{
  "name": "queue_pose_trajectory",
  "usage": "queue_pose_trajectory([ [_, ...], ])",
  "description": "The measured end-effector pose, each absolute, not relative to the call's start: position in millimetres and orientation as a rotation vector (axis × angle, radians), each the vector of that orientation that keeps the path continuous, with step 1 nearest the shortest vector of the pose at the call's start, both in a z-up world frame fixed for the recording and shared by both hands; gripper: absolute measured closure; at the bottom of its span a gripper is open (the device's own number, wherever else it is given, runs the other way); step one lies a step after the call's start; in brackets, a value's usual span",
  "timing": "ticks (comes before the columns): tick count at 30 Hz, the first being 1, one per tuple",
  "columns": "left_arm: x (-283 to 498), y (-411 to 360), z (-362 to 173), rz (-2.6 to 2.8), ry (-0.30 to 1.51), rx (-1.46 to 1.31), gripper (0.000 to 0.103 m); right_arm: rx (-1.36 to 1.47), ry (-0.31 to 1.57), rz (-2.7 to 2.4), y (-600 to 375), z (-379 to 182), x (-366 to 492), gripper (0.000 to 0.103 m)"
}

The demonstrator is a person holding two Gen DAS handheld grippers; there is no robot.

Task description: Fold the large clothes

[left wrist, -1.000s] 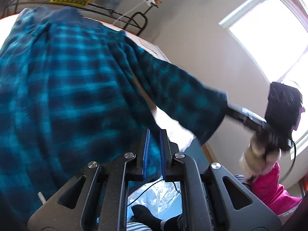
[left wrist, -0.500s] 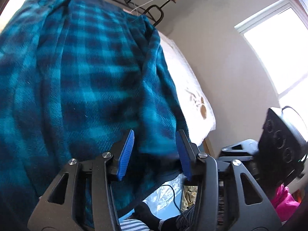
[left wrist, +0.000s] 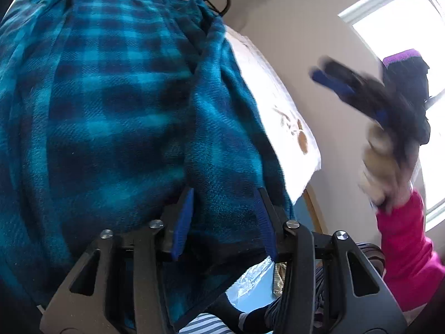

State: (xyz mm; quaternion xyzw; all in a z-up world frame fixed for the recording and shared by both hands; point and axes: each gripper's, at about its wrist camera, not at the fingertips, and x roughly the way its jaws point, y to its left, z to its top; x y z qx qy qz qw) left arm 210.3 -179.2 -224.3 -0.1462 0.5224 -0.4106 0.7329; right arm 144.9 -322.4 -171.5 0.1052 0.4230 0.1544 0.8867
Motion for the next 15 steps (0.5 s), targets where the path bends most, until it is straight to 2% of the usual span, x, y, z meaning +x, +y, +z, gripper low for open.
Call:
queue_pose_trajectory([
  [1,209,-182,-223,-0.917,1.146,-0.312,0.079,0.225,0.874,0.296,-330,-171,157,0.065],
  [3,205,-186,-220,-0.926,1.134,-0.285,0.093,0.232,0.867,0.245,-340,-173,182,0.065],
  [7,201,-195,-218,-0.961,1.124,-0.263,0.099,0.299,0.871,0.183,-368,-177,225,0.065],
  [15,201,-203,-217,-1.009,1.132,-0.287,0.101,0.420,0.890,0.069,-403,-206,328,0.065],
])
